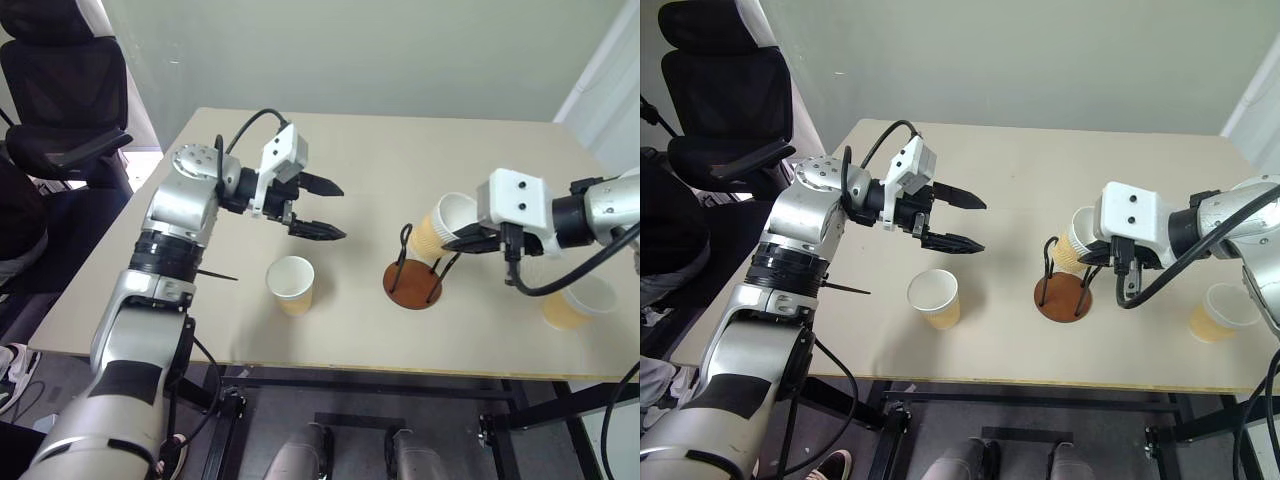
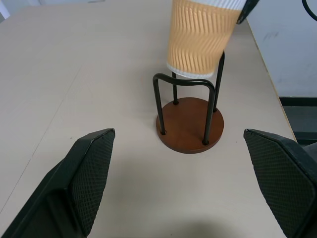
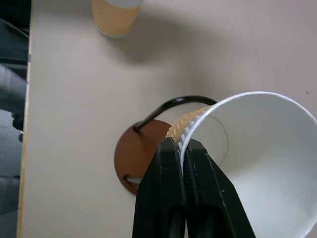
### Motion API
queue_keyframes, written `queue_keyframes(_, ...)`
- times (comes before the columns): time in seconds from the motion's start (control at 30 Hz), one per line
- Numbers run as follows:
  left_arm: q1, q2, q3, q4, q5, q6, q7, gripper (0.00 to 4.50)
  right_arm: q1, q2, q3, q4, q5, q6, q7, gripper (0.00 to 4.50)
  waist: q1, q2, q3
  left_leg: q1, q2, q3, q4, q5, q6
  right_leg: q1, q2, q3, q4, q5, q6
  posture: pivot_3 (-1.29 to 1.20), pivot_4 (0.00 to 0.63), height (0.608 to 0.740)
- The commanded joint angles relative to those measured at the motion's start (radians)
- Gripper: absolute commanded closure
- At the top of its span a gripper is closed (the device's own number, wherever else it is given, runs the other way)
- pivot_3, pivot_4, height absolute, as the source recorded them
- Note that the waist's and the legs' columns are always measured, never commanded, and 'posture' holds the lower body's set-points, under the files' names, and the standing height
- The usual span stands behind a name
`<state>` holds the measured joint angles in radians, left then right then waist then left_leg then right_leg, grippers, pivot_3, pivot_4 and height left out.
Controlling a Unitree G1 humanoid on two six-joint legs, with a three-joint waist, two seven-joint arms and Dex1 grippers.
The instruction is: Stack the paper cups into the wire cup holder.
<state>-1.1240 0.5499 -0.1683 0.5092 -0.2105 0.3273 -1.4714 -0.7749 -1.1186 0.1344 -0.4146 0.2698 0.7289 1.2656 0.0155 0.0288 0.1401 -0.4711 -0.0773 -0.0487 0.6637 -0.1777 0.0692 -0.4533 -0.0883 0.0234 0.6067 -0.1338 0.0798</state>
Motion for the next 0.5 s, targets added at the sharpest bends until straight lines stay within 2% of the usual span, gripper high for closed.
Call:
queue_keyframes(0.03, -0.007, 0.003, 0.016, -0.027, -0.009, -0.006, 0.008, 0.00, -0.001, -0.017, -0.012, -0.015, -0.003, -0.015, -0.003, 4.48, 0.000, 0.000, 0.000, 0.000, 0.000, 0.000, 0.000, 0.000, 0.000, 0.000, 0.000, 0.000, 0.000, 0.000, 0.000, 0.00, 0.150, 0.740)
queue_keyframes(0.13, -0.007, 0.003, 0.015, -0.030, -0.009, -0.004, 0.008, 0.00, -0.003, -0.001, -0.015, -0.023, 0.011, 0.007, -0.013, 3.91, 0.000, 0.000, 0.000, 0.000, 0.000, 0.000, 0.000, 0.000, 0.000, 0.000, 0.000, 0.000, 0.000, 0.000, 0.000, 0.00, 0.150, 0.740)
queue_keyframes(0.3, -0.002, 0.012, 0.012, -0.044, -0.008, -0.001, 0.002, 0.00, -0.035, 0.074, -0.047, -0.019, 0.050, 0.066, -0.077, 2.30, -0.002, 0.000, 0.000, 0.000, 0.000, 0.000, 0.000, 0.000, 0.000, 0.000, 0.000, 0.000, 0.001, 0.000, 0.000, 0.00, 0.150, 0.740)
queue_keyframes(0.5, 0.026, 0.084, 0.003, -0.117, 0.012, -0.013, -0.027, 0.00, -0.056, 0.134, -0.139, -0.026, 0.127, 0.150, -0.162, 2.30, -0.003, 0.000, 0.000, 0.000, 0.000, 0.000, 0.000, 0.001, 0.001, -0.001, 0.000, 0.001, 0.001, 0.000, 0.001, 0.00, 0.150, 0.740)
